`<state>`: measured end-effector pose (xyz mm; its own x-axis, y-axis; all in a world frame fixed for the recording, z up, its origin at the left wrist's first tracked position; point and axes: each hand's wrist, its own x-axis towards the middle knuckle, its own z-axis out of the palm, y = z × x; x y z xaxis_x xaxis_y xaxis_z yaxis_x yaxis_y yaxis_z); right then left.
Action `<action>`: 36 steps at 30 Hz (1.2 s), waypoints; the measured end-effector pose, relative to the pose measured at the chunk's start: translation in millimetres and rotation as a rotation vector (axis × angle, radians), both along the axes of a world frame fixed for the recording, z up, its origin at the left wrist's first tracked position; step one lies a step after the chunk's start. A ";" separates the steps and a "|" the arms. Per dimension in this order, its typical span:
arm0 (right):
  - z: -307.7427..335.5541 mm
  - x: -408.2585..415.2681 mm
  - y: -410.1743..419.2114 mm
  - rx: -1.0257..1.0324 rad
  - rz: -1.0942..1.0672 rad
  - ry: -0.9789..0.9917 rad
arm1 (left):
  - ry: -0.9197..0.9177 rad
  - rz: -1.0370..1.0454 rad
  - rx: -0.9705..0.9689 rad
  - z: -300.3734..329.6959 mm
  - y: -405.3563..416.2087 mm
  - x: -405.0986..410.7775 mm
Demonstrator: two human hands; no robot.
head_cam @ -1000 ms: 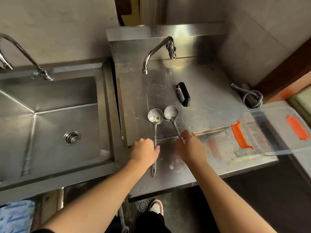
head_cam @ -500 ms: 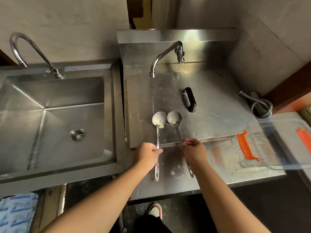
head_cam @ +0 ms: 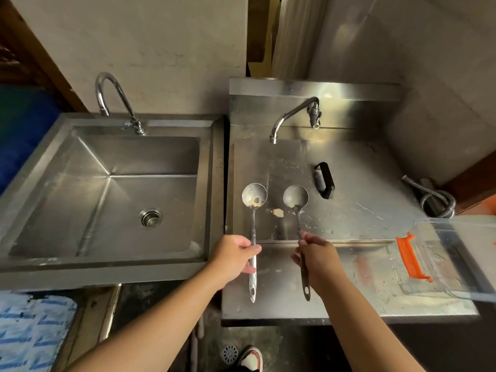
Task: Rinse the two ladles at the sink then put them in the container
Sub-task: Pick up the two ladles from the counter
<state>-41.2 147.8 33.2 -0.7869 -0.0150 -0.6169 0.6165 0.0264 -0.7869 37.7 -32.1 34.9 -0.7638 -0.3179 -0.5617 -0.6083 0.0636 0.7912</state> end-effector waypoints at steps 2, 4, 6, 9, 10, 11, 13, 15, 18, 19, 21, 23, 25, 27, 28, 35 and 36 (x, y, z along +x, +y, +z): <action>9.4 10.1 -13.8 -0.024 0.035 0.009 | 0.021 -0.011 0.052 7.3 -16.1 12.3; 17.5 20.4 -32.2 -0.030 0.077 0.019 | 0.061 -0.016 0.080 13.6 -34.1 24.2; 23.4 33.2 -57.3 -0.036 0.106 0.032 | 0.101 -0.012 0.106 17.2 -57.5 37.4; 30.7 56.2 -101.5 -0.055 0.129 0.050 | 0.105 0.010 0.159 19.8 -99.7 59.9; 32.4 61.5 -111.0 -0.061 0.138 0.050 | 0.107 0.016 0.183 20.0 -109.0 64.8; 34.6 68.8 -124.2 -0.067 0.149 0.049 | 0.106 0.025 0.201 20.8 -121.5 71.7; 39.4 84.7 -156.1 -0.079 0.168 0.042 | 0.107 0.058 0.213 23.8 -151.0 87.2; 43.4 101.4 -190.9 -0.086 0.159 0.035 | 0.118 0.095 0.192 26.6 -181.9 101.7; 48.7 125.0 -244.8 -0.096 0.132 0.018 | 0.151 0.131 0.154 33.3 -229.9 123.0; 50.0 133.2 -263.1 -0.101 0.126 0.006 | 0.159 0.137 0.151 35.5 -247.0 130.8; 52.6 147.8 -294.6 -0.109 0.104 -0.023 | 0.169 0.157 0.154 40.2 -276.2 143.9; 54.7 162.4 -327.3 -0.122 0.076 -0.037 | 0.182 0.172 0.162 42.6 -307.3 157.5; 57.3 174.4 -353.4 -0.138 0.060 -0.043 | 0.184 0.166 0.154 44.3 -332.6 168.6; 59.5 186.0 -378.0 -0.149 0.040 -0.057 | 0.202 0.152 0.161 45.0 -357.8 179.5; 61.0 190.9 -388.4 -0.155 0.036 -0.059 | 0.217 0.147 0.169 44.1 -368.9 183.7; 71.2 198.6 -439.8 -0.152 0.021 -0.025 | 0.198 0.181 0.225 42.5 -415.2 197.1; 71.9 197.4 -446.4 -0.145 0.022 -0.021 | 0.194 0.200 0.214 42.3 -418.9 195.7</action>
<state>156.2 -298.6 105.2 -0.7724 -0.1225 -0.6232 0.6332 -0.0733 -0.7705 233.4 -451.0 77.2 -0.7975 -0.3627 -0.4822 -0.4286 -0.2219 0.8758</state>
